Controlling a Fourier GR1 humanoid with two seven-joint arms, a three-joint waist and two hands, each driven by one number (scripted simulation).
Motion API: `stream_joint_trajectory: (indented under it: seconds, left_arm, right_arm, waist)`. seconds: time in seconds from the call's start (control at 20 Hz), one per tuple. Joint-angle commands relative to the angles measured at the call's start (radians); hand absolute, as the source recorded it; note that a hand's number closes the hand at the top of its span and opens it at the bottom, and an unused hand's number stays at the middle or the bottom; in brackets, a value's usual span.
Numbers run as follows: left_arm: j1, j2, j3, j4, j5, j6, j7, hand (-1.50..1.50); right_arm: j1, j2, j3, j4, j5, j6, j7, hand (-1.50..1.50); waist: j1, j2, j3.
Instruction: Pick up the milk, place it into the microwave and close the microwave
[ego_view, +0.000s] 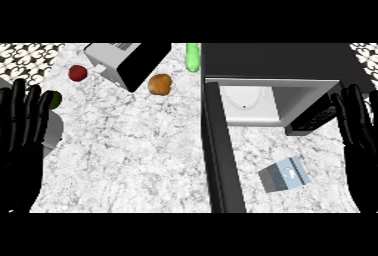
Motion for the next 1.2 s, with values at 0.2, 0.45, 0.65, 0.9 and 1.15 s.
stream_joint_trajectory:
  seconds: [0.2, 0.45, 0.65, 0.9, 1.15]
  left_arm:
    - [0.134, -0.025, -0.088, -0.169, -0.068, 0.005, 0.105, -1.5]
    - [0.324, -0.082, -0.221, -0.24, 0.054, 0.044, 0.108, -1.5]
    - [0.469, -0.042, -0.134, -0.392, 0.172, -0.052, 0.124, -1.5]
    - [0.605, -0.029, -0.108, -0.46, 0.231, -0.111, 0.075, -1.5]
    - [0.68, -0.048, -0.129, -0.469, 0.22, -0.144, 0.043, -1.5]
  right_arm:
    - [0.133, -0.01, 0.027, -0.179, 0.064, 0.008, 0.084, -1.5]
    - [0.22, -0.007, 0.079, -0.299, -0.038, 0.06, 0.167, -1.5]
    - [0.238, 0.013, 0.089, -0.32, 0.008, 0.032, 0.203, -1.5]
    - [0.25, 0.012, 0.034, -0.29, 0.015, 0.029, 0.207, -1.5]
    - [0.329, 0.024, 0.042, -0.187, 0.085, 0.07, 0.044, -1.5]
  waist:
    - [-0.017, 0.009, 0.005]
    - [-0.014, 0.006, 0.004]
    - [-0.005, 0.008, 0.004]
    - [-0.003, 0.008, 0.004]
    - [-0.004, 0.008, 0.005]
